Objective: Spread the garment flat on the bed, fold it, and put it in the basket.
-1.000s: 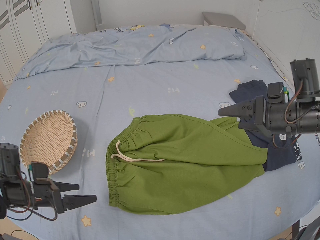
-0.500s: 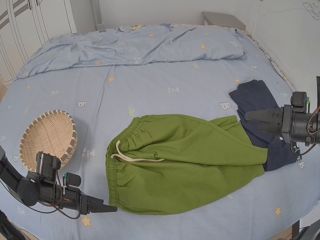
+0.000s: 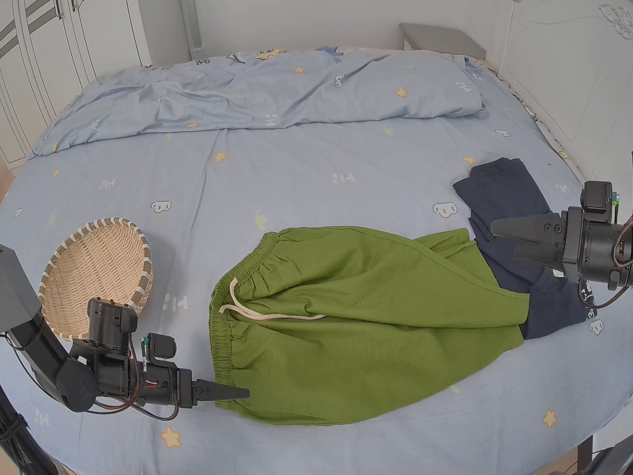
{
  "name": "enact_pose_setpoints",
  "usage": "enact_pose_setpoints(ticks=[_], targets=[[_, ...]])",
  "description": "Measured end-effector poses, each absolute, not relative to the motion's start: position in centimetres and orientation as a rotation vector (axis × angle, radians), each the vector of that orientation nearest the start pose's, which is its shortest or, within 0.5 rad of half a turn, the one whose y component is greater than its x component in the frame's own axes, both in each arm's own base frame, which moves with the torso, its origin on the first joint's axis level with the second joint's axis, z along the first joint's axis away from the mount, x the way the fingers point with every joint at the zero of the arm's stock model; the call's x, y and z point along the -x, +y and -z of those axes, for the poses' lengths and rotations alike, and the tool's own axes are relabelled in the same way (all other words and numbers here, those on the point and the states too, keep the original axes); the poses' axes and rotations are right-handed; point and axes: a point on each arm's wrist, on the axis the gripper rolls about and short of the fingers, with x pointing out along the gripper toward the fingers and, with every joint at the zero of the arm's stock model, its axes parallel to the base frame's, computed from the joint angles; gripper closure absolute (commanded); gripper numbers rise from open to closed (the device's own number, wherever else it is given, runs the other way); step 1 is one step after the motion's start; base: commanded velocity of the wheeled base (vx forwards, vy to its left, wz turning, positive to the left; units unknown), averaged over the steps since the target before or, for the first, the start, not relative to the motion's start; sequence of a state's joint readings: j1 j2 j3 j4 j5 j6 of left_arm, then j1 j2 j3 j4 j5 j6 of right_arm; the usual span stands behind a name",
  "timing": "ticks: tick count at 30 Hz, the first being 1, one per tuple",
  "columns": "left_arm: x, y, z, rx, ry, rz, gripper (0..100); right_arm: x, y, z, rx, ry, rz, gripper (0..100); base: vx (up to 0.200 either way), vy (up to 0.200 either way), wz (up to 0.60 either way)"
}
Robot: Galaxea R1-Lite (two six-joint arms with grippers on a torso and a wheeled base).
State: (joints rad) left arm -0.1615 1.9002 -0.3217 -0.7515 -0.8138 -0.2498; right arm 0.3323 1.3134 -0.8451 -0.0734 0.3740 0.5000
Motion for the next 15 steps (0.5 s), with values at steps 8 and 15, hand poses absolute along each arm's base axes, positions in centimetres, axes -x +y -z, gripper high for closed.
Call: enact_pose_setpoints(ticks=[8,15], targets=[[-23.2,-6.1,-3.0,0.525,0.932,0.827,0,-19.3,7.4,-24.1,-0.484,0.563,-0.577,0,0.0,0.0,0.0],[-23.0,-6.1,-2.5,0.54,0.958,0.822,100,-19.3,7.4,-24.1,-0.485,0.563,-0.575,0,0.0,0.0,0.0]])
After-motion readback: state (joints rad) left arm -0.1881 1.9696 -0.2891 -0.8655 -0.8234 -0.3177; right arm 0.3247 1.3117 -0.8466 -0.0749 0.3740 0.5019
